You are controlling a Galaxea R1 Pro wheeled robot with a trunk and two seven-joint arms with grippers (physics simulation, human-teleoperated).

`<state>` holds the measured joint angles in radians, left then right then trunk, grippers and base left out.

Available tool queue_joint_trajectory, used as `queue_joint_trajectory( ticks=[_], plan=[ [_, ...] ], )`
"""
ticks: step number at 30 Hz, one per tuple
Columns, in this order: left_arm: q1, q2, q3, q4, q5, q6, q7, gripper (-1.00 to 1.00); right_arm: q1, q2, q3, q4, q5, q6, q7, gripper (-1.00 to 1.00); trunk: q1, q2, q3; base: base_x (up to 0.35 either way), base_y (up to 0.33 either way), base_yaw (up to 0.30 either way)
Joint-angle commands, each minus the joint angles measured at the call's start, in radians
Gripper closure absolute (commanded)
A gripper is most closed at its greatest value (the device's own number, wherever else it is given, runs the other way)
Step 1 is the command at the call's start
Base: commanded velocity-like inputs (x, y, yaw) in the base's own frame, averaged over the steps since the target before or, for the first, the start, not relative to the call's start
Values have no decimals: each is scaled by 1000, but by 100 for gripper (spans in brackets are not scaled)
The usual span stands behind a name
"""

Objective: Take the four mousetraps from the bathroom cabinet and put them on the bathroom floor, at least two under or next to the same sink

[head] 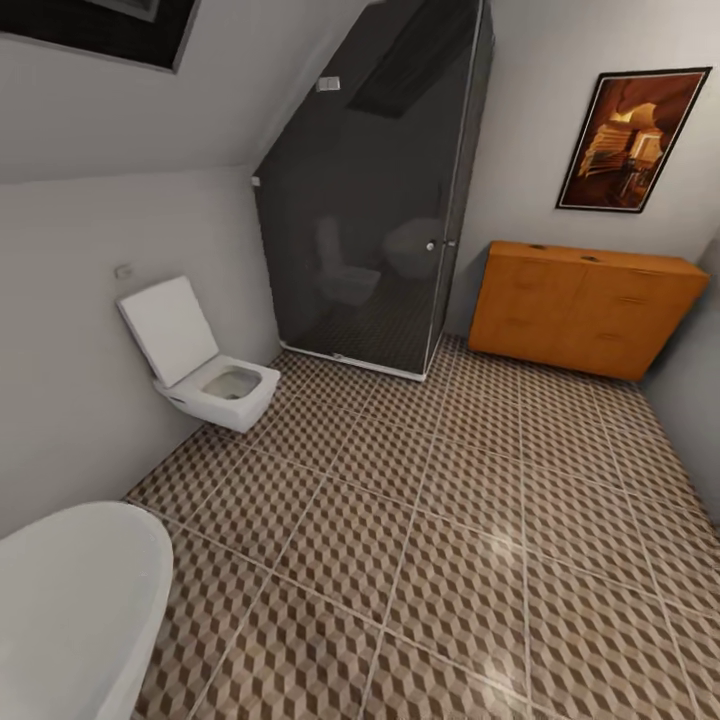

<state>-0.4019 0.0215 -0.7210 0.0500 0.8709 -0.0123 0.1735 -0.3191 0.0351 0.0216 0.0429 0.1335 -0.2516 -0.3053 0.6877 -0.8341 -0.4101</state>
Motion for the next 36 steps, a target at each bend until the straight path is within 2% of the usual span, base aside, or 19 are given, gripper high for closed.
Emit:
queue_joint_trajectory(
  ticks=[1,25,36],
  plan=[
    [0,0,0,0,-1,0,0,-100,0,0,0,0,0,0,0,-100,0,0,0,0,0,-285],
    [0,0,0,0,0,0,0,-100,0,0,0,0,0,0,0,-100,0,0,0,0,0,-285],
    [0,0,0,1,0,0,0,-100,0,1,0,0,0,0,0,-100,0,0,8,0,0,-275]
  ],
)
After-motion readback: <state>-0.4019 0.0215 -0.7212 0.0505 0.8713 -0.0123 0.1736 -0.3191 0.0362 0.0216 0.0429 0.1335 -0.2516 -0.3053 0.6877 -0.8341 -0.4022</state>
